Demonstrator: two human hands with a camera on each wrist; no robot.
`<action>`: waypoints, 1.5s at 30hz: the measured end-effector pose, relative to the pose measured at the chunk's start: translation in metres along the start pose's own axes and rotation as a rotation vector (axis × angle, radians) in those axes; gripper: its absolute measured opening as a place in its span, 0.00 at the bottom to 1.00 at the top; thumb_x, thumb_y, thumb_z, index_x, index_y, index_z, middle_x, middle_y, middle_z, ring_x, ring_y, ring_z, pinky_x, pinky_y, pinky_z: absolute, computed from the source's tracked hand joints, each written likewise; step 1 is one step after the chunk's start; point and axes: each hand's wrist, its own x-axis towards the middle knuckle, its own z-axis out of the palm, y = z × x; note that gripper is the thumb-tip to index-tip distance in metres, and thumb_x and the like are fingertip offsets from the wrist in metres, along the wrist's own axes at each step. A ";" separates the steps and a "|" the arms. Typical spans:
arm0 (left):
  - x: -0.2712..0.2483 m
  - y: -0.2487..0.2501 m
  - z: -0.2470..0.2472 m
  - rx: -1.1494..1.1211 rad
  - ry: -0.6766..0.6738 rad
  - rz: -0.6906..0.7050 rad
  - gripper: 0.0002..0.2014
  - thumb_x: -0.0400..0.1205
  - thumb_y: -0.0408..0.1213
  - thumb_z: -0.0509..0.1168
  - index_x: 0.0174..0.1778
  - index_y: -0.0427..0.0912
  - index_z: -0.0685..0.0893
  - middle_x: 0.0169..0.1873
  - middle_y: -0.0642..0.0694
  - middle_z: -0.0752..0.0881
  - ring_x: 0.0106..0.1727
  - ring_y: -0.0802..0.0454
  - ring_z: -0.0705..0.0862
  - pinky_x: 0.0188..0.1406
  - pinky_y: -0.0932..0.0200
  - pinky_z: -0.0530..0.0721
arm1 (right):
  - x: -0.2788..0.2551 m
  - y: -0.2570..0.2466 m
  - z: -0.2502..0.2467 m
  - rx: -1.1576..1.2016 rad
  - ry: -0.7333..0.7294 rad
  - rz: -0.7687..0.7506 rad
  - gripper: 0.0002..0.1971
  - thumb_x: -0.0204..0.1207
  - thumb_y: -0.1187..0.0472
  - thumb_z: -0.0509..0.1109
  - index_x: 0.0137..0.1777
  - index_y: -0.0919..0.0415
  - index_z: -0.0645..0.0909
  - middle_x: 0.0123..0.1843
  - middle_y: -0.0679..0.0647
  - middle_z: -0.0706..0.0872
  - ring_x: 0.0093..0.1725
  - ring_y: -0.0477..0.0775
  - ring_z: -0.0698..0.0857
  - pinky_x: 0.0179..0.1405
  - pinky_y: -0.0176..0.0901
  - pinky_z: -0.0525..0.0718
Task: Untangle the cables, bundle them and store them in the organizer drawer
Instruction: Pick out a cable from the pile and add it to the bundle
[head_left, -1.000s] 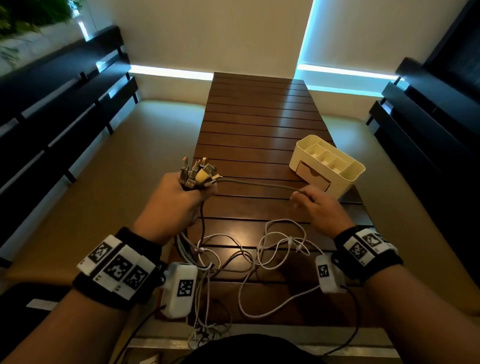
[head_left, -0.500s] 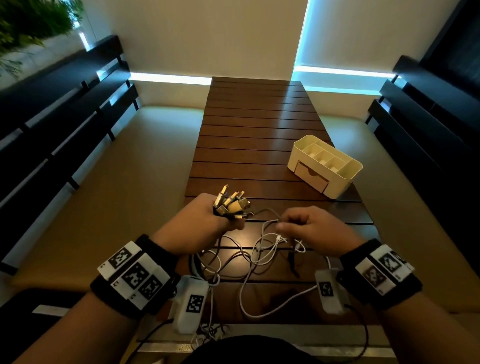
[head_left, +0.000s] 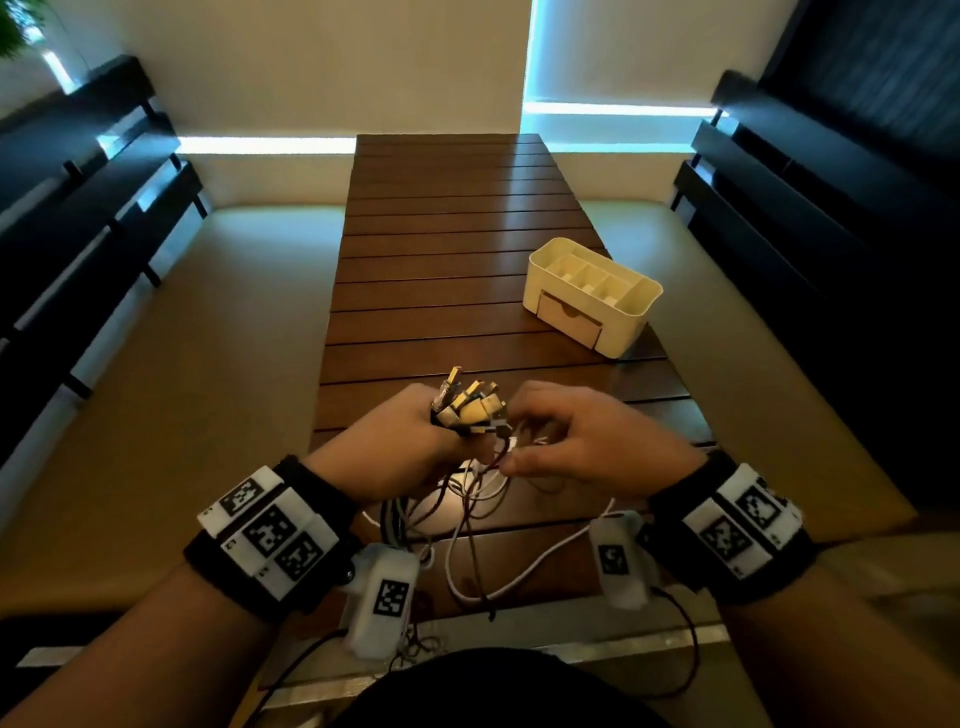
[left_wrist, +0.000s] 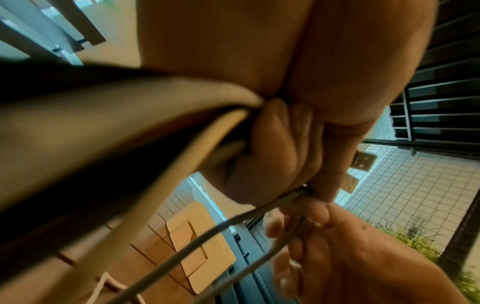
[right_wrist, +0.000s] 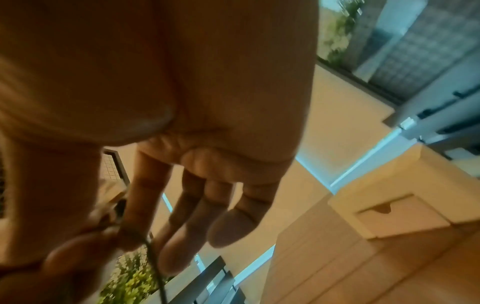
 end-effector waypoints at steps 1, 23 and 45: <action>0.001 0.000 0.002 -0.028 -0.005 0.000 0.06 0.84 0.35 0.68 0.42 0.39 0.84 0.23 0.48 0.72 0.21 0.54 0.66 0.20 0.60 0.67 | 0.000 0.001 0.008 0.040 0.002 -0.020 0.10 0.75 0.48 0.76 0.52 0.36 0.80 0.50 0.38 0.82 0.47 0.31 0.81 0.44 0.33 0.78; 0.004 -0.021 -0.013 -0.485 0.491 0.044 0.09 0.87 0.36 0.62 0.46 0.34 0.83 0.21 0.49 0.64 0.21 0.53 0.59 0.19 0.61 0.61 | 0.015 0.028 0.034 0.032 -0.097 0.203 0.17 0.74 0.46 0.77 0.62 0.41 0.83 0.51 0.37 0.87 0.53 0.35 0.85 0.60 0.42 0.83; -0.011 -0.022 -0.018 -0.577 0.562 0.067 0.10 0.87 0.37 0.61 0.48 0.34 0.82 0.21 0.51 0.64 0.18 0.56 0.60 0.17 0.63 0.62 | 0.032 0.112 0.120 -0.455 -0.361 0.106 0.15 0.73 0.50 0.77 0.57 0.54 0.83 0.60 0.52 0.76 0.60 0.58 0.78 0.56 0.50 0.81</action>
